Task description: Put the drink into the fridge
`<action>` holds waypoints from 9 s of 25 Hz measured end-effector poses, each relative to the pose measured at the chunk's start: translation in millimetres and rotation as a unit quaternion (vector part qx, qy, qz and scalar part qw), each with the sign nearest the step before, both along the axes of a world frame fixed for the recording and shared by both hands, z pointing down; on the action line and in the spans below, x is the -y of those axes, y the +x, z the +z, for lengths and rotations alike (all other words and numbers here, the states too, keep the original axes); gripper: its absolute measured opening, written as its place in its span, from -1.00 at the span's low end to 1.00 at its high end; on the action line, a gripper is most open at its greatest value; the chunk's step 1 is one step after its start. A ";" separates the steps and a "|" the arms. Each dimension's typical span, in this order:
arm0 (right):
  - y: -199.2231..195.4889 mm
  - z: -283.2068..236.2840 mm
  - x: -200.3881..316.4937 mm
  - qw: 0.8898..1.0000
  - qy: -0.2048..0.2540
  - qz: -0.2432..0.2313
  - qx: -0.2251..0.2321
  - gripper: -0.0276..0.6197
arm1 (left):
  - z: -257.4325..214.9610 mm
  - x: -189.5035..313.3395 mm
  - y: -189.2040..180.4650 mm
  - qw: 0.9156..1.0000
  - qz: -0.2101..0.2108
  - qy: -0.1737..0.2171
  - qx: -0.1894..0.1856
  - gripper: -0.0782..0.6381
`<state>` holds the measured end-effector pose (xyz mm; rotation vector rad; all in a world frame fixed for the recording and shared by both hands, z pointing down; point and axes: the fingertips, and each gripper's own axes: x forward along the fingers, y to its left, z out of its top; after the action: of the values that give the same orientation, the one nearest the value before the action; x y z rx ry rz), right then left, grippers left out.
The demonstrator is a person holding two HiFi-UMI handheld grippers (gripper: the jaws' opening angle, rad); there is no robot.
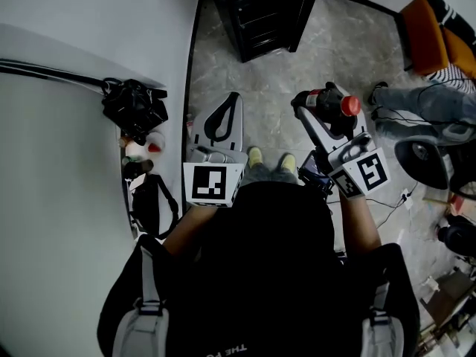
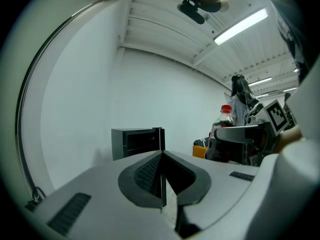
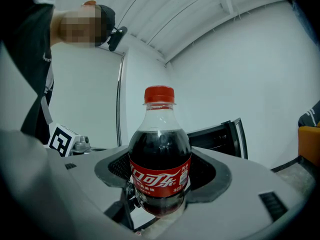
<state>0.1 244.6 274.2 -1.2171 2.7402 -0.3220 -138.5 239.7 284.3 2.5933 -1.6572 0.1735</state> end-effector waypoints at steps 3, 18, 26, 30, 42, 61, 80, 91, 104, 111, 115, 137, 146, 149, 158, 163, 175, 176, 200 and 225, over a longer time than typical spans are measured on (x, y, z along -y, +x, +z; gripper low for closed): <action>-9.9 -2.4 3.9 1.000 -0.004 0.016 0.013 0.05 | 1.7 2.3 -14.7 1.000 0.006 0.003 -0.004 -0.74; -21.3 -11.6 -2.3 0.998 0.006 0.052 -0.018 0.05 | -1.0 2.9 -34.6 1.000 0.029 0.002 -0.010 -0.74; -16.7 -4.4 9.2 0.999 0.005 0.047 -0.014 0.05 | 7.7 12.5 -31.2 1.000 0.023 -0.006 -0.004 -0.74; -4.0 -2.4 28.8 0.999 0.004 0.046 -0.011 0.05 | 8.5 29.7 -17.1 1.000 0.028 -0.008 0.003 -0.74; 34.2 13.7 96.8 0.999 0.001 0.020 -0.030 0.05 | 5.6 97.5 33.1 0.999 0.025 -0.005 0.020 -0.74; 99.8 21.2 203.5 1.000 -0.020 -0.012 0.004 0.05 | 7.3 203.1 108.4 0.998 0.015 -0.031 0.051 -0.74; 106.2 24.3 210.7 1.000 -0.006 -0.027 0.012 0.05 | 10.4 212.8 125.6 0.998 0.010 -0.015 0.053 -0.74; 106.6 23.8 211.8 1.000 0.001 -0.023 0.009 0.05 | 7.0 212.3 124.8 0.999 0.009 -0.003 0.046 -0.74; 132.1 28.1 245.0 1.000 -0.014 -0.018 0.018 0.05 | 11.5 238.4 141.3 0.998 0.004 -0.020 0.052 -0.74; 116.6 35.5 266.1 0.999 -0.023 -0.019 0.015 0.05 | 21.6 258.8 124.3 0.998 0.001 -0.031 0.052 -0.74; 106.4 35.4 283.5 0.999 -0.024 -0.020 0.009 0.05 | 23.7 278.4 114.5 0.998 0.001 -0.035 0.047 -0.74; 56.9 42.5 376.7 0.999 -0.043 -0.032 -0.009 0.05 | 31.4 379.5 82.0 0.998 0.011 -0.050 0.027 -0.74; 42.0 45.4 396.8 0.998 -0.047 -0.028 -0.016 0.05 | 35.0 401.5 64.1 0.998 0.013 -0.051 0.026 -0.74; 33.2 47.7 406.1 0.998 -0.050 -0.028 -0.020 0.05 | 36.7 412.3 56.1 0.998 0.012 -0.049 0.022 -0.74; 17.8 47.0 418.1 0.998 -0.051 -0.020 -0.031 0.05 | 40.3 430.1 43.1 0.998 0.029 -0.048 0.021 -0.74; 10.5 49.3 426.4 0.998 -0.047 -0.013 -0.030 0.05 | 46.5 438.2 39.4 0.998 0.042 -0.050 0.016 -0.74; -2.8 55.0 441.3 0.998 -0.047 -0.009 -0.048 0.05 | 52.7 448.4 24.9 0.998 0.047 -0.051 -0.002 -0.74; -3.0 55.0 441.4 0.998 -0.047 -0.009 -0.050 0.05 | 52.1 447.9 24.4 0.998 0.045 -0.050 -0.002 -0.74; 27.7 85.1 524.3 0.991 -0.049 -0.100 -0.072 0.05 | 56.2 494.7 54.1 0.996 -0.053 -0.063 0.018 -0.74; 16.3 214.2 596.0 0.974 -0.074 -0.175 -0.123 0.05 | 144.7 523.6 71.5 0.984 -0.121 -0.130 0.034 -0.74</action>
<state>16.5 -351.3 488.4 -0.8427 3.2010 -0.4437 -67.0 -284.0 428.9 2.2011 -1.8166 0.4368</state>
